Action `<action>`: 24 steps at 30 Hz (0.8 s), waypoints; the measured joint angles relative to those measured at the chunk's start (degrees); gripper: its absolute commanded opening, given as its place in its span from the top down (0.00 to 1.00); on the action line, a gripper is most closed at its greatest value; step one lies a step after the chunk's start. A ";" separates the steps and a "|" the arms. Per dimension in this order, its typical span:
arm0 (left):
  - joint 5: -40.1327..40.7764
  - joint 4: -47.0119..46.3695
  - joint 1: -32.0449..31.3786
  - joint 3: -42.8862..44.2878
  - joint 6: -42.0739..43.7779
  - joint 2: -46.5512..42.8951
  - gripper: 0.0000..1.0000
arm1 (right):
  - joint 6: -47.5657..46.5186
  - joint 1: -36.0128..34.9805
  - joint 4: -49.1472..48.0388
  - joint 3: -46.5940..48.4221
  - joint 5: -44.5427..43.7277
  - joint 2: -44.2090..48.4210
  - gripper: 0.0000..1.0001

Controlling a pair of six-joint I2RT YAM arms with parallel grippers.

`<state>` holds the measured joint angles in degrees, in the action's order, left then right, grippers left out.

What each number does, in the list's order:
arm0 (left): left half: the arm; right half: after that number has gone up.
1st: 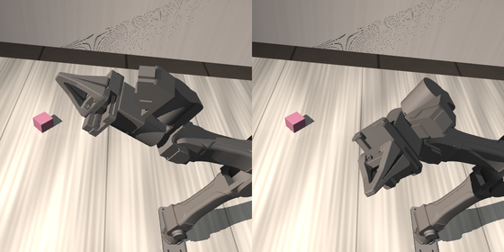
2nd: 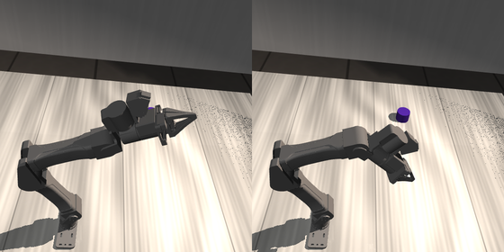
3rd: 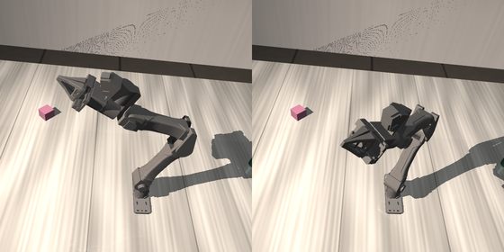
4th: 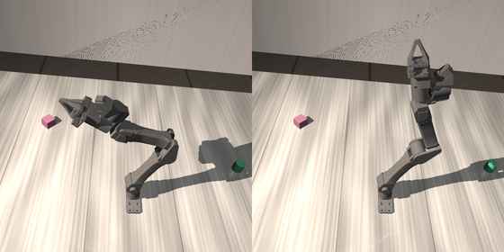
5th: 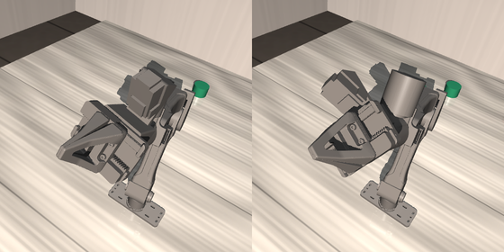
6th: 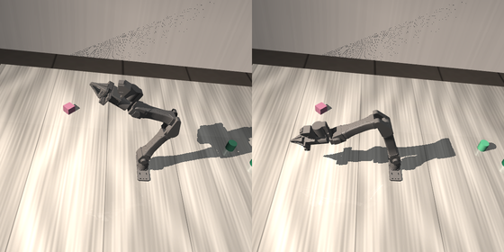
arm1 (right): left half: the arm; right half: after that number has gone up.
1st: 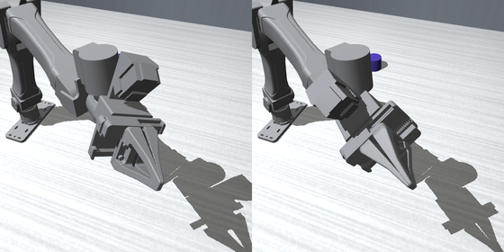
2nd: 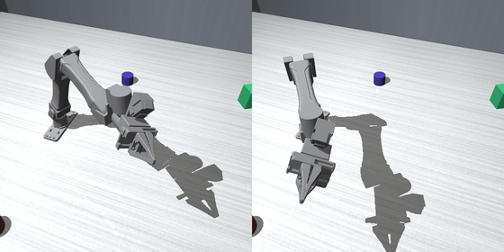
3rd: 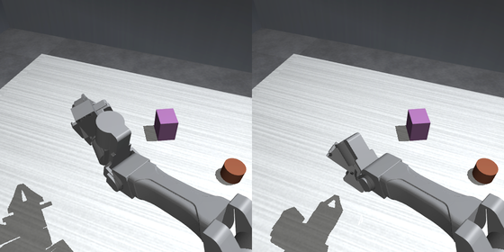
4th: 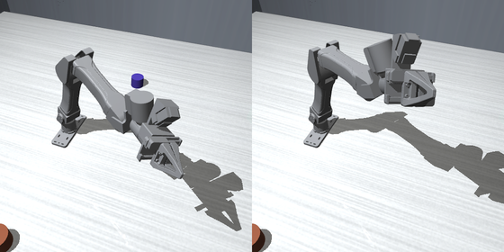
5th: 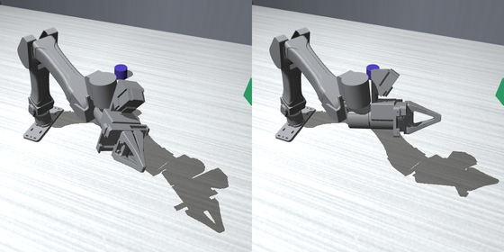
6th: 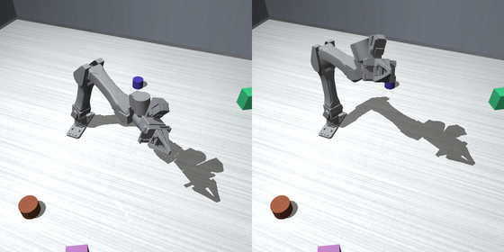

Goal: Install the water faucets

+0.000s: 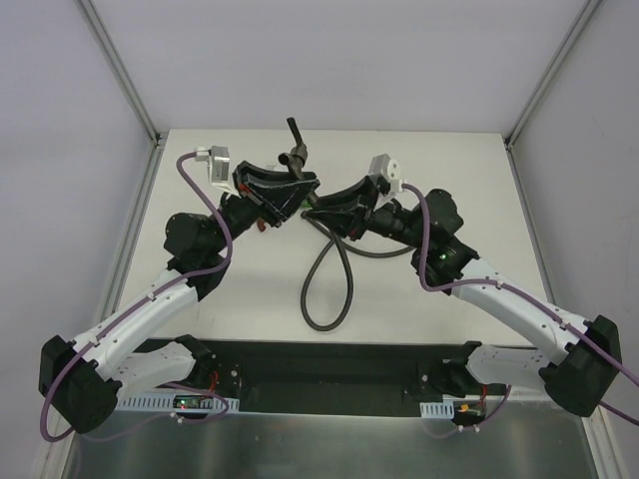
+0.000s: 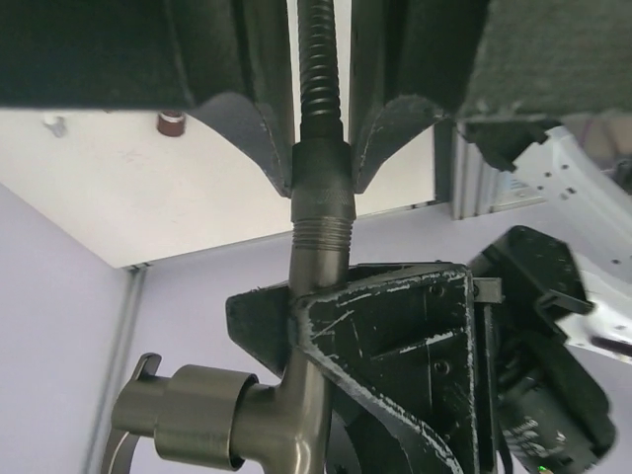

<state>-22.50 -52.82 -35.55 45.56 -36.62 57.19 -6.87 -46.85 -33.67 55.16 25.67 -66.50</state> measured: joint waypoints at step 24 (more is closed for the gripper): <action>-16.39 -9.49 1.09 3.61 4.79 3.17 0.53 | 39.45 11.13 -36.98 0.90 28.79 -11.17 0.98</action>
<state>-38.89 -62.30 -34.46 49.17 -31.83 60.36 32.58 -35.73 -70.65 56.05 54.46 -77.67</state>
